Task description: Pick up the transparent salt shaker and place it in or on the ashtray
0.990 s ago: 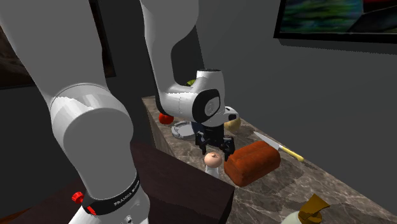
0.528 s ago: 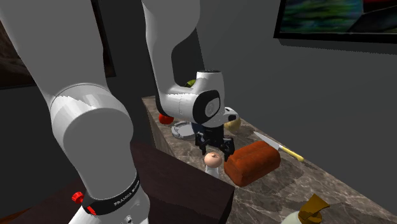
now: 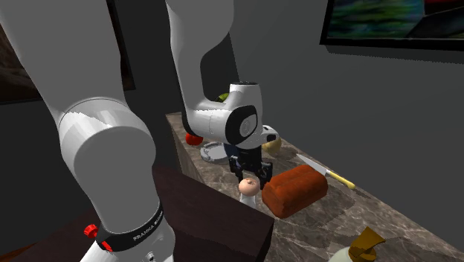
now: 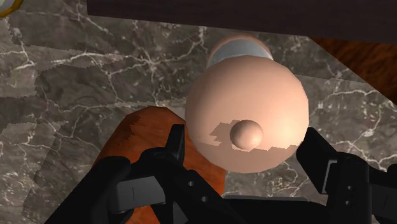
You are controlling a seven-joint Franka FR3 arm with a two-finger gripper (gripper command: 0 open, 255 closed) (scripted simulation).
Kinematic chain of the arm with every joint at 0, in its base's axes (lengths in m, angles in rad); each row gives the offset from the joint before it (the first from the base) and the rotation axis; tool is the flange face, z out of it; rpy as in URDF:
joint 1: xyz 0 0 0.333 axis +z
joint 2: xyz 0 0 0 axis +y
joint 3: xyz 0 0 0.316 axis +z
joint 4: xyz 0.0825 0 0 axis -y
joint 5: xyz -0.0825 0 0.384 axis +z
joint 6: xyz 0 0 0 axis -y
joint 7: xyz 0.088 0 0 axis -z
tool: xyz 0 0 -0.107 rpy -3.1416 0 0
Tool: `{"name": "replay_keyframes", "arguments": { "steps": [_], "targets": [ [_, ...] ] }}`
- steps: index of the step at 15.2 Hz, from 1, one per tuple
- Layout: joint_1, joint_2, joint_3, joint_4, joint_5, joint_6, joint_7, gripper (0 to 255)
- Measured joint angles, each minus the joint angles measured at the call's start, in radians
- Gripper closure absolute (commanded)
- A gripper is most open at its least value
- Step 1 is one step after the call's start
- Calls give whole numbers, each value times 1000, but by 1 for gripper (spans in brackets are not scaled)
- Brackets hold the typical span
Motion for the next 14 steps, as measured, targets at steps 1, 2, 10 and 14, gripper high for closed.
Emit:
{"name": "replay_keyframes", "arguments": {
  "steps": [1,2,10,14],
  "targets": [
    [0,0,0,0,0,0,0,255],
    [0,0,0,0,0,0,0,255],
    [26,-170,-3,-21,95,-149,-80,255],
    [40,-259,-6,-20,121,-239,-101,255]
  ]
}}
